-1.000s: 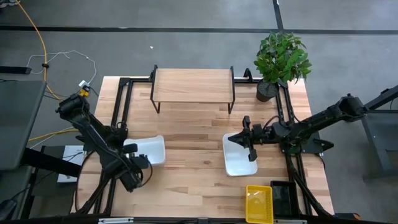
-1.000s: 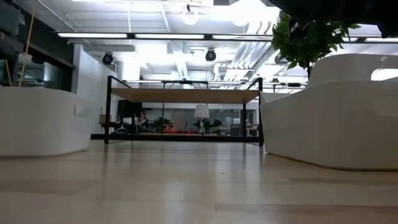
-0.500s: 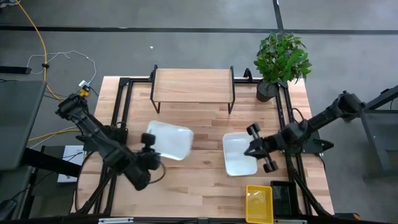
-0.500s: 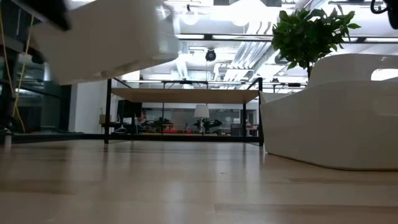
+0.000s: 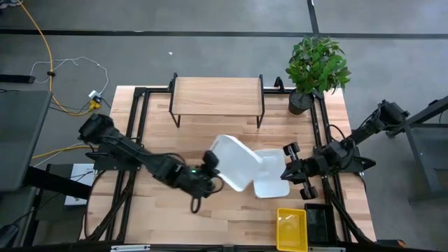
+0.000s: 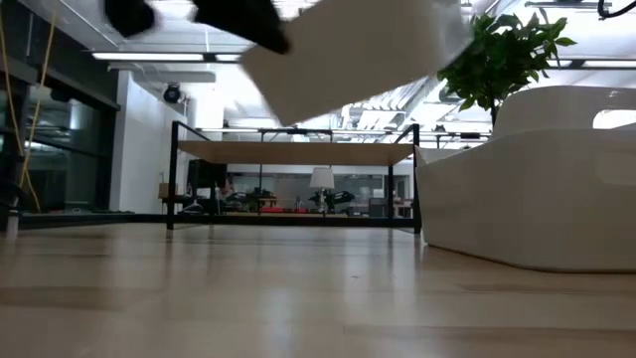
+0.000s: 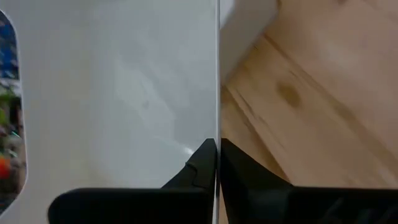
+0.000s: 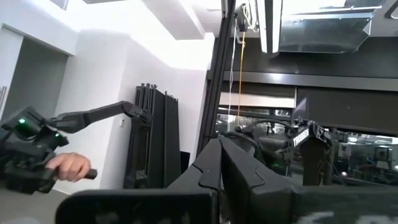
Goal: Stack baskets on shelf by color
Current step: Stack the left white bin on the stacked white bins
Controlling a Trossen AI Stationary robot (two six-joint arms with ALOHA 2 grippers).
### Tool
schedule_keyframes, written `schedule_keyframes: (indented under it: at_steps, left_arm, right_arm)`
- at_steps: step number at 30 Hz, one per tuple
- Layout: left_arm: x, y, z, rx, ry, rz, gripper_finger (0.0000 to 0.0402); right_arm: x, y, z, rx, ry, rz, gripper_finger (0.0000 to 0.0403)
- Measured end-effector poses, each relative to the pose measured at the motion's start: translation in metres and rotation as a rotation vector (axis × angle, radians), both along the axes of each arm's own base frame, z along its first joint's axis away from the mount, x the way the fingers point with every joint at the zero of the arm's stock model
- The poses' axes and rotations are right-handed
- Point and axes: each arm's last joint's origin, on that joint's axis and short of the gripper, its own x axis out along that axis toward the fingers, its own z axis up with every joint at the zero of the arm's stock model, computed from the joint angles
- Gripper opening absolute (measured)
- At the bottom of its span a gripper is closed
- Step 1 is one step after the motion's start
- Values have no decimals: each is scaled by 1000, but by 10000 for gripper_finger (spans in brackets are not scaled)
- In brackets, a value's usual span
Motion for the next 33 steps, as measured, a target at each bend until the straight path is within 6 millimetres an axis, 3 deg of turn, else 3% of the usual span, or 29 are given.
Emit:
schedule_keyframes:
  at_steps: [13,19,28,33]
  left_arm:
    - [78,14,-37,239,-3,-224,0]
    - [106,11,-40,212,-74,-312,0]
    - [115,9,-57,210,-25,-422,0]
    - [116,15,-56,242,-14,-436,0]
  right_arm:
    - [0,0,0,-2,6,0,0]
    - [1,0,-2,-6,26,-9,0]
    - [1,0,-2,-4,27,-12,0]
    - [1,0,-2,-7,26,-13,0]
